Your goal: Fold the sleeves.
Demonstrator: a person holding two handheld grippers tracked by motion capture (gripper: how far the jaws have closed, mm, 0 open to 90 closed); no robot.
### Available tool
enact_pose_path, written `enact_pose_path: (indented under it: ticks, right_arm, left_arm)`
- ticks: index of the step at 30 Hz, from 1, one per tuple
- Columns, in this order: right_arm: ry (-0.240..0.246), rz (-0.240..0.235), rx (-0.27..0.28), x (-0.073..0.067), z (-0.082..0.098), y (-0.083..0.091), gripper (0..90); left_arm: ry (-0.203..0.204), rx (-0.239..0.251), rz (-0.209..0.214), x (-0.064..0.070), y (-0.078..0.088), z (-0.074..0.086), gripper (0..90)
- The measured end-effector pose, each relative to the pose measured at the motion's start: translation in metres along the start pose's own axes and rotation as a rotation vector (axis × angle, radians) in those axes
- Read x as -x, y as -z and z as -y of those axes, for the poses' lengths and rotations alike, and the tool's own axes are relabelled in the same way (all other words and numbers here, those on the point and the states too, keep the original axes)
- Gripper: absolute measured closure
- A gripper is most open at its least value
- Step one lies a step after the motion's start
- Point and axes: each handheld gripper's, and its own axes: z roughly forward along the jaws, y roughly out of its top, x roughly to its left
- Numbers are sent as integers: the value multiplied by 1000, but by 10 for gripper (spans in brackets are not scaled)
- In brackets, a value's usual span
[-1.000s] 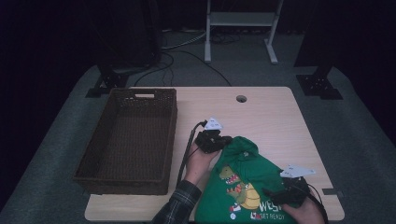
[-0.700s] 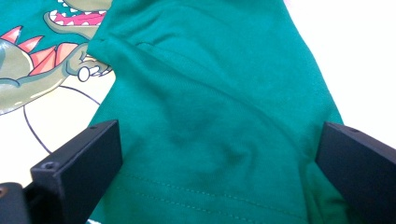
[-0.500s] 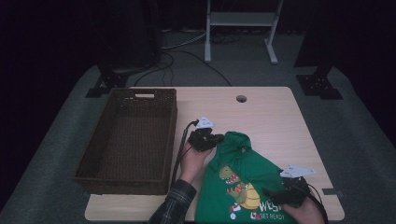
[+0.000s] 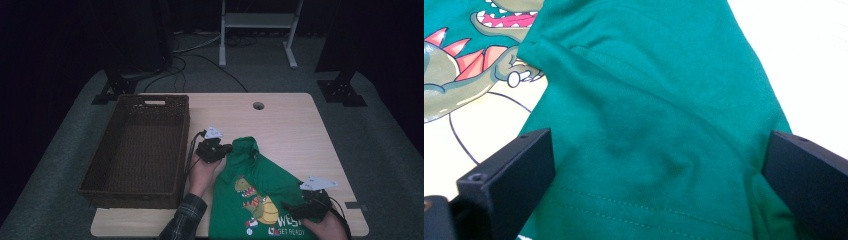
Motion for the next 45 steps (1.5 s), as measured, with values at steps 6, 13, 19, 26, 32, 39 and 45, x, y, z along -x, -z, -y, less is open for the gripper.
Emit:
enact_pose_path:
  ticks: [6, 13, 19, 26, 32, 39, 45]
  right_arm:
    - [0, 0, 0, 0, 0, 0, 0]
    - [0, 0, 0, 0, 0, 0, 0]
    - [0, 0, 0, 0, 0, 0, 0]
    - [0, -1, 0, 0, 0, 0, 0]
    - [-1, 2, 1, 4, 4, 4, 0]
    - [-8, 8, 1, 11, 9, 9, 0]
    - [-15, 13, -1, 17, 14, 14, 0]
  left_arm:
    - [13, -8, -33, -5, -3, 8, 873]
    - [40, -21, -57, -13, -7, 17, 872]
    - [41, -34, -116, -14, -8, 20, 828]
    - [40, -29, -134, -11, -6, 20, 687]
    - [6, -36, -113, 3, -8, 17, 541]
    - [-59, -46, -88, 27, -21, 13, 493]
    - [-104, -62, -69, 44, -34, 10, 489]
